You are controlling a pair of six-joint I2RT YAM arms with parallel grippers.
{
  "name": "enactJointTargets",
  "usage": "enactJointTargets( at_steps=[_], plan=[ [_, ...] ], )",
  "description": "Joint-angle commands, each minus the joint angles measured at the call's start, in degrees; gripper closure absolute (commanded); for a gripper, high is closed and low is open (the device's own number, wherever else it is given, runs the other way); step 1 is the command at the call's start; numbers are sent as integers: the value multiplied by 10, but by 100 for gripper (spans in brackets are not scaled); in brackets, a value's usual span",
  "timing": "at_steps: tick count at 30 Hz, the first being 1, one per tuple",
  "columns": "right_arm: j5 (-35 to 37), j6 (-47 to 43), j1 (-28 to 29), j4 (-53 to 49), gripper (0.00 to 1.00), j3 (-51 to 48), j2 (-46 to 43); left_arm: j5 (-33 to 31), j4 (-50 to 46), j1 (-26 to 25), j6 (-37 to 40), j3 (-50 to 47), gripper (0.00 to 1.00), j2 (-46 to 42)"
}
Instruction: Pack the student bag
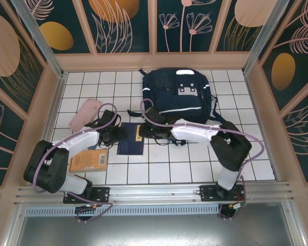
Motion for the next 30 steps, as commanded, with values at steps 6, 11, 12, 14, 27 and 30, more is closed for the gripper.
enactJointTargets(
  at_steps=[6,11,12,14,27,30],
  plan=[
    [-16,-38,2,-32,62,64,80,40,39,5,18,-18,37,26],
    [-23,-36,2,-38,69,77,109,55,49,5,22,-22,43,31],
    [-24,-36,2,-35,70,75,110,57,49,5,23,-23,47,30],
    [-26,-34,1,-28,73,69,111,61,51,5,23,-26,51,26],
    [-73,-22,-13,8,77,22,120,190,106,5,38,-37,59,14],
    [-100,-21,-19,31,75,7,118,228,122,5,37,-23,59,2]
  ],
)
